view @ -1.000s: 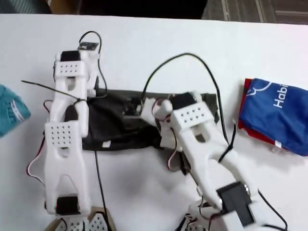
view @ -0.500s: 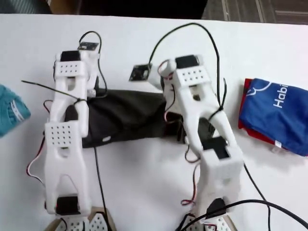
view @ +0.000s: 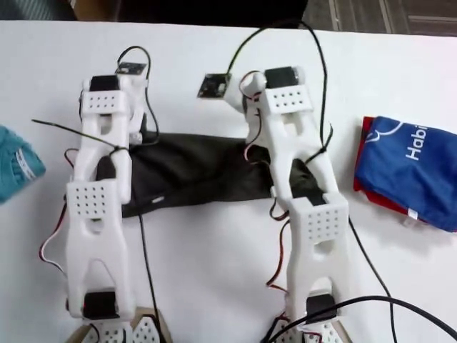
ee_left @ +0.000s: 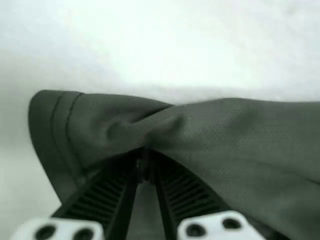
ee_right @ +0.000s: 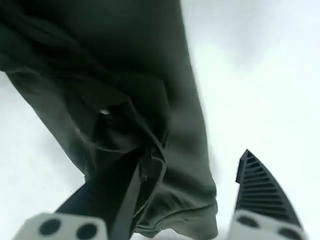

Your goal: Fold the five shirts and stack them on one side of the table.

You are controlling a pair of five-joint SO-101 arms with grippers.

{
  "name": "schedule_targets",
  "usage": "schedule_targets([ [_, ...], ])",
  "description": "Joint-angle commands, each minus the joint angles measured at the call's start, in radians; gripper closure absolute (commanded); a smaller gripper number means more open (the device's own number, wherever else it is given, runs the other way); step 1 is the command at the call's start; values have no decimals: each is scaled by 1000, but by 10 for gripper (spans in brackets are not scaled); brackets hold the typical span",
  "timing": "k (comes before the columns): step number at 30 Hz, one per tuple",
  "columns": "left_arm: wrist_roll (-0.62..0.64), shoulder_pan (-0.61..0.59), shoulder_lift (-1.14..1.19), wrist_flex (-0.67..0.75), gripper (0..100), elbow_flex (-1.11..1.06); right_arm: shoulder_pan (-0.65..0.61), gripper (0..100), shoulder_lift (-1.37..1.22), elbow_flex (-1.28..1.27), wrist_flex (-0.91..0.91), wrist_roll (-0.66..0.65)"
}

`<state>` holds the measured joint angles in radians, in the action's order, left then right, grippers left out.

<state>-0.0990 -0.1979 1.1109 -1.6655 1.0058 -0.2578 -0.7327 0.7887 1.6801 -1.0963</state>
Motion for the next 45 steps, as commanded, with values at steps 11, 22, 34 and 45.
schedule_targets([
  [11,-2,-26,6,0,972,18,36,734,364,-180,33,206],
  [22,-2,-26,6,0,972,18,-2,731,687,-864,-44,206],
  [34,-2,-26,6,0,972,18,90,733,682,-990,-312,163],
  [45,-2,-26,6,0,972,18,188,733,394,-738,-450,137],
])
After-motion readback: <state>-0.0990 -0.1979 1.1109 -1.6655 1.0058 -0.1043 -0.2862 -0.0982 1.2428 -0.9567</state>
